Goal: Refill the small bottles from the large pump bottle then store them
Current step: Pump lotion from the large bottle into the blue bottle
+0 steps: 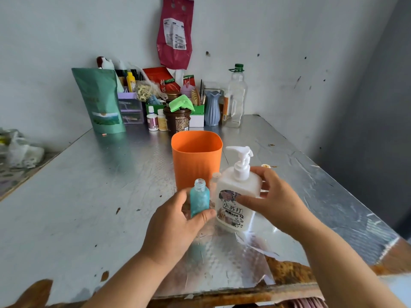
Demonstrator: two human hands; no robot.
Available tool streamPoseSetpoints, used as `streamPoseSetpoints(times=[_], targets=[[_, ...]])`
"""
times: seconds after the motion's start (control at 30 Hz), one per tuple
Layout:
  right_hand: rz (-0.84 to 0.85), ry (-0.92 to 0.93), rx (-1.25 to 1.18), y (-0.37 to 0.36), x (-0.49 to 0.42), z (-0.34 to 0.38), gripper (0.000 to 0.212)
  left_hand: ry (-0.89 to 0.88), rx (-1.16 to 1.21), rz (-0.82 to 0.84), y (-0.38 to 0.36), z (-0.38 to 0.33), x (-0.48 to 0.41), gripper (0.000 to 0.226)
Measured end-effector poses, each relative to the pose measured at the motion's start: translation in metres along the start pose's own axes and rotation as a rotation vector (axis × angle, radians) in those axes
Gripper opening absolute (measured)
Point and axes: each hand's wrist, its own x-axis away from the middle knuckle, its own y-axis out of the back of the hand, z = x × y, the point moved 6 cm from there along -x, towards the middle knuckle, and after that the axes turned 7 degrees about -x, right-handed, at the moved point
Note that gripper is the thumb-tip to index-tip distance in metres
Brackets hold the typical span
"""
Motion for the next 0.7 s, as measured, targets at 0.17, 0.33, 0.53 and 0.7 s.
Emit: streamPoseSetpoints(times=[0.17, 0.33, 0.53, 0.7], targets=[[0.294, -0.026, 0.011, -0.002, -0.002, 0.012, 0.056, 0.025, -0.04, 0.008, 0.01, -0.007, -0.009, 0.047], [-0.056, -0.046, -0.468, 0.025, -0.023, 0.06, 0.026, 0.021, -0.151, 0.003, 0.018, -0.022, -0.027, 0.043], [0.002, -0.116, -0.097, -0.012, -0.047, 0.086, 0.036, 0.004, -0.286, 0.025, 0.019, -0.041, -0.042, 0.038], [-0.004, -0.186, -0.105, -0.017, -0.049, 0.076, 0.038, -0.044, -0.311, 0.031, 0.021, -0.051, -0.048, 0.039]])
